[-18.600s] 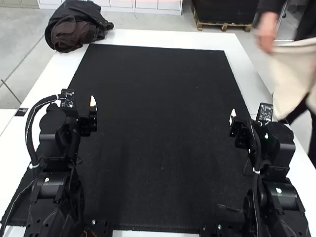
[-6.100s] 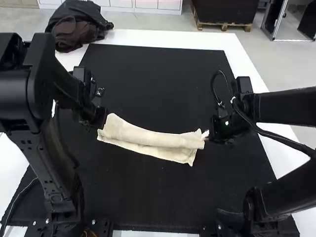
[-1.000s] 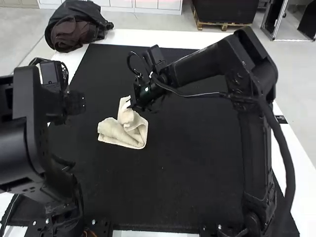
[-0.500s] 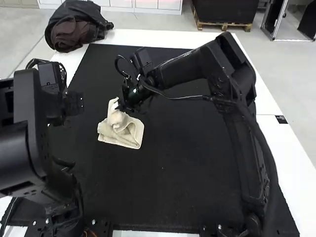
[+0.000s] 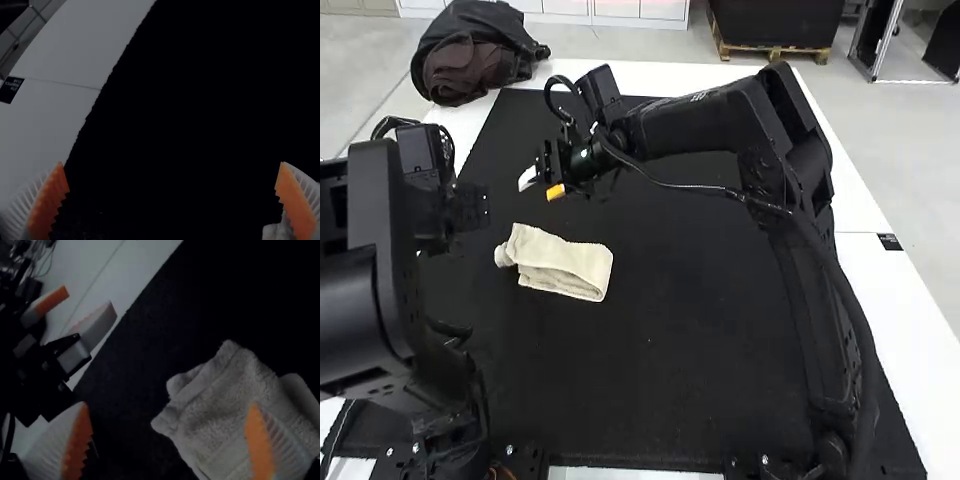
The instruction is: Fold the towel.
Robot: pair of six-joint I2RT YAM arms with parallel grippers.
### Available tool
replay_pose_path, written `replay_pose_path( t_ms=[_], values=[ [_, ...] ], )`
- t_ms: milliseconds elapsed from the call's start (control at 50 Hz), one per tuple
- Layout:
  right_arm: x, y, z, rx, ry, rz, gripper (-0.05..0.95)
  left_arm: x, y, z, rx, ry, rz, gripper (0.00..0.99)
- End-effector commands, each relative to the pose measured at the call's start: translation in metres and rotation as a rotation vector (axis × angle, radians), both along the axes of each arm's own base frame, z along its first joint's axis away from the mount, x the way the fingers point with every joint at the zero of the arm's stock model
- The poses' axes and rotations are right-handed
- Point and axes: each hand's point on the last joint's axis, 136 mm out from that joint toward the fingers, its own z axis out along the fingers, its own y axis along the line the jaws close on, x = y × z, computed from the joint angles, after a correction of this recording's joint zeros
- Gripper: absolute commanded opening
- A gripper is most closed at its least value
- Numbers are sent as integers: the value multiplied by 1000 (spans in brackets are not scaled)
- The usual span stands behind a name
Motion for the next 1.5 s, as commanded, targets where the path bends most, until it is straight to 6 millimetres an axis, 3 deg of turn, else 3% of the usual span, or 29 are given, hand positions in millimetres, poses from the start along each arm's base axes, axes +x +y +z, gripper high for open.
replay_pose_path(
  t_ms=[0, 300, 700, 1480],
  values=[
    [13, -25, 27, 30, -3, -14, -31, -1, 5, 9, 22, -24, 12, 969],
    [-14, -42, -11, 8, 80, 42, -23, 0, 5, 11, 25, -36, 12, 969],
    [-38, -13, -35, 85, 96, 73, -25, 3, 5, 16, 33, -53, 10, 969],
    [-25, 1, -108, 120, 104, 59, -25, 8, 5, 26, 27, -89, 11, 969]
  ],
)
